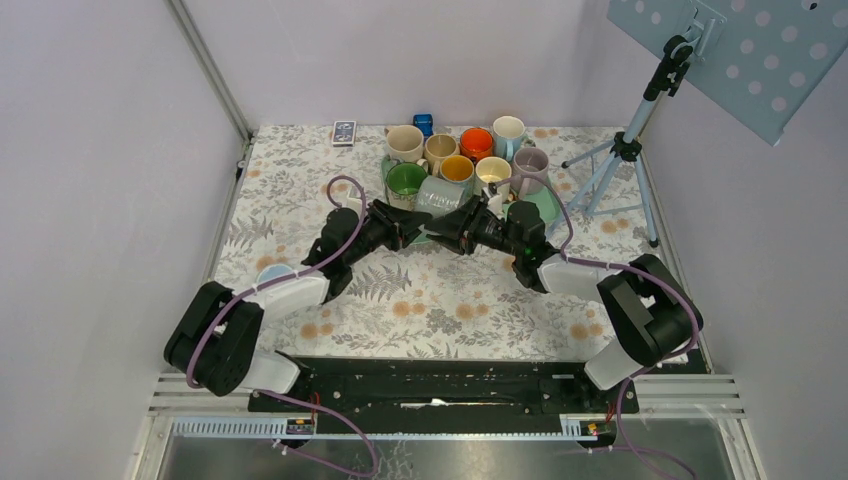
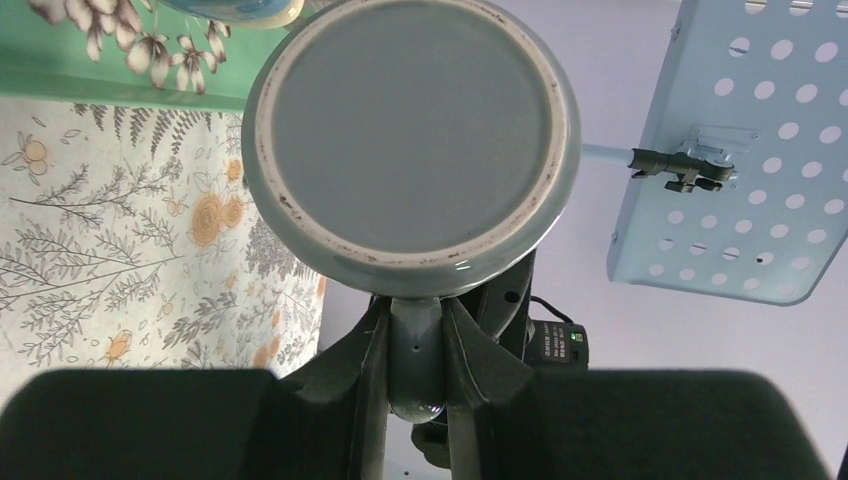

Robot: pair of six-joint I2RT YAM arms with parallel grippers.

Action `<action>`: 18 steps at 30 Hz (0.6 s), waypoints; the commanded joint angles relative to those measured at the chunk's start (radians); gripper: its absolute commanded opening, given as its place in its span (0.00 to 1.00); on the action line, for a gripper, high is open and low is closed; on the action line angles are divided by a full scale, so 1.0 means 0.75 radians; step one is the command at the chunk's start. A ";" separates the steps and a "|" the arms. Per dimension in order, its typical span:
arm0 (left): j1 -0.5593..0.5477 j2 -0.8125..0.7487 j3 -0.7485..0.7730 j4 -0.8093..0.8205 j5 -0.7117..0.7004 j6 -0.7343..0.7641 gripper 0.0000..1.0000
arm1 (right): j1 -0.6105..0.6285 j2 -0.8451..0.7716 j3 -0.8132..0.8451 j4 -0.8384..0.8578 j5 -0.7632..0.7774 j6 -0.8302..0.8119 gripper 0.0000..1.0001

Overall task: Turn the mug right side up
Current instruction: Turn over the cup at the center of the board.

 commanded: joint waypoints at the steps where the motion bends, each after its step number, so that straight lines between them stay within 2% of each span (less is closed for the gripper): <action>1: -0.029 -0.010 0.006 0.328 0.062 -0.054 0.00 | -0.014 -0.003 0.012 0.146 -0.036 0.033 0.43; 5: -0.032 -0.009 -0.011 0.345 0.066 -0.059 0.00 | -0.016 -0.006 0.008 0.153 -0.031 0.030 0.34; 14: -0.044 -0.012 -0.075 0.392 0.089 -0.050 0.00 | -0.015 -0.011 0.017 0.121 -0.032 -0.024 0.02; 18: -0.044 -0.001 -0.081 0.394 0.110 -0.029 0.00 | -0.013 -0.053 0.058 -0.042 -0.018 -0.163 0.00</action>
